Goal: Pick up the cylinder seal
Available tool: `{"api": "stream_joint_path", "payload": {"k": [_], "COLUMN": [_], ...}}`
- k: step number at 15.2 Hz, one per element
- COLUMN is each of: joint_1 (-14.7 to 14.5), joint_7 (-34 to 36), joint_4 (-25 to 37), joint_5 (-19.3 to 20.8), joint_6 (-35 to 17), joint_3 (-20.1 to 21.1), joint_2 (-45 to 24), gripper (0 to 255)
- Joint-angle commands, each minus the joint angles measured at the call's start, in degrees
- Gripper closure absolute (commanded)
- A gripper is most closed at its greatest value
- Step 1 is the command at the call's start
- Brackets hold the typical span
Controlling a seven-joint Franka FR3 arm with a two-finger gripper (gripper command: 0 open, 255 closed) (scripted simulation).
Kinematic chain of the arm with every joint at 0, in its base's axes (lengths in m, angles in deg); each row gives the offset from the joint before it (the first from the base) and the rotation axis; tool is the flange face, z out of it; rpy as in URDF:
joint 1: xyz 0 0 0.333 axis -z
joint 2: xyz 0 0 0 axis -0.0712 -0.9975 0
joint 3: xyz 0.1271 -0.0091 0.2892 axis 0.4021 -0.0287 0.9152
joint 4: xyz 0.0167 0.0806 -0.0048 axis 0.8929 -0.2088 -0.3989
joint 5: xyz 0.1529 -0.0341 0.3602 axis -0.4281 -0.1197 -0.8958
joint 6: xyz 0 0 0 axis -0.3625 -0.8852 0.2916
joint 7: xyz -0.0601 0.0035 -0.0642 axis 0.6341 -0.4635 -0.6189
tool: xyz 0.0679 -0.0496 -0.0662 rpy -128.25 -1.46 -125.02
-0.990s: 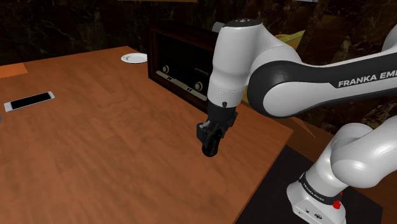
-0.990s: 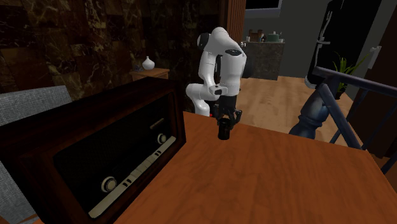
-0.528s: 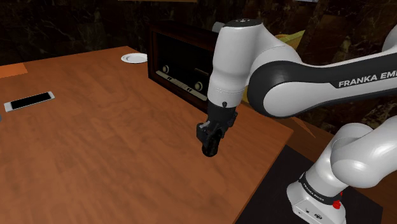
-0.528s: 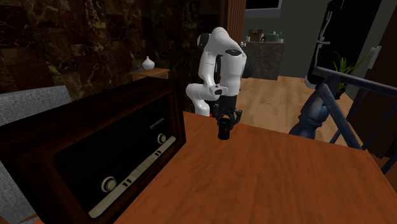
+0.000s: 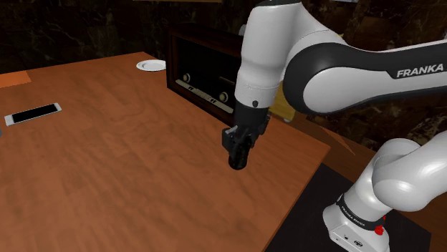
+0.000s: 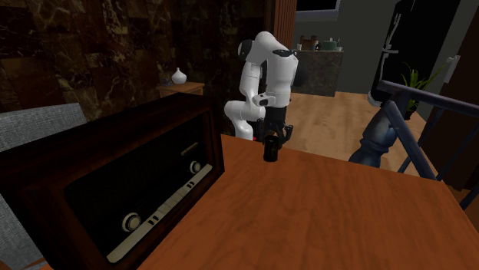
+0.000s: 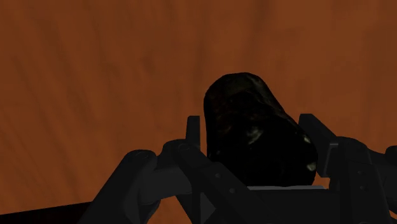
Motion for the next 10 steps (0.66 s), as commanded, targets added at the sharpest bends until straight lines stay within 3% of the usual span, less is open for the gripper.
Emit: {"api": "stream_joint_path", "payload": {"k": [1, 10], "joint_1": [0.05, 0.33], "joint_7": [-0.07, -0.08], "joint_4": [1.22, 6.44], "joint_5": [0.1, 0.61], "joint_6": [1.44, 6.94], "joint_3": [-0.31, -1.28], "joint_2": [0.21, 0.47], "gripper": [255, 255]}}
